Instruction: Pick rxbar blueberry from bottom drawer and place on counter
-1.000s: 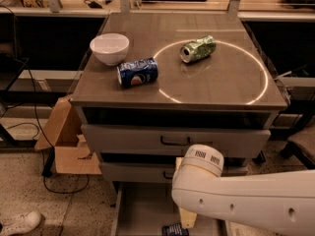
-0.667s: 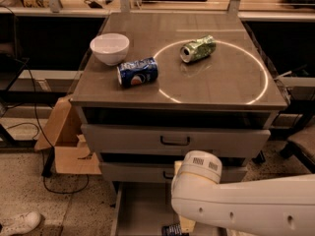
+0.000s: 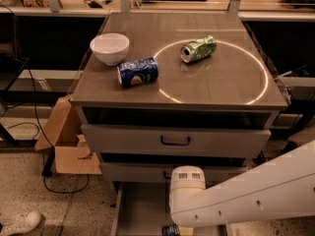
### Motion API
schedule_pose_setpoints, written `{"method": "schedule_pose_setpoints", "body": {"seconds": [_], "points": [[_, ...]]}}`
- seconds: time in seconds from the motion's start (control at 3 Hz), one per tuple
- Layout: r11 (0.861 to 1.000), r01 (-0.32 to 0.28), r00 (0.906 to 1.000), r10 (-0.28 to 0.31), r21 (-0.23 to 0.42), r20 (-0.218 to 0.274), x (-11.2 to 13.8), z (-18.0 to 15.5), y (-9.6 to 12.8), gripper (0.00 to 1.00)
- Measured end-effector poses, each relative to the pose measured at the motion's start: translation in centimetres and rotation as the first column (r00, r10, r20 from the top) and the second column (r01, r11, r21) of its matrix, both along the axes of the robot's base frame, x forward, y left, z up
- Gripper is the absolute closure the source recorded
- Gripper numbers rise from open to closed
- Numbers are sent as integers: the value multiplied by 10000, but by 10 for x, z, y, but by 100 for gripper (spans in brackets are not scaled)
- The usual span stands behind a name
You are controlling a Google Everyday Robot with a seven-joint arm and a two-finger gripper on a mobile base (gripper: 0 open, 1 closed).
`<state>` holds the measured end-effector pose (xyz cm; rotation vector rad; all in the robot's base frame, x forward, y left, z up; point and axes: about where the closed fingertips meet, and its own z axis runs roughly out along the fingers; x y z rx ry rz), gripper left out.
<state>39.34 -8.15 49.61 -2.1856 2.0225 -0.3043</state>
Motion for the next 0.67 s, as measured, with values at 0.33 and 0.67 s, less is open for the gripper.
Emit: {"method": "schedule_pose_setpoints", "body": {"seconds": [0.33, 0.67], "points": [[10000, -18, 10000, 18, 9, -36, 0, -7, 0, 0], [9999, 69, 9999, -68, 92, -77, 3, -19, 2, 0]]}}
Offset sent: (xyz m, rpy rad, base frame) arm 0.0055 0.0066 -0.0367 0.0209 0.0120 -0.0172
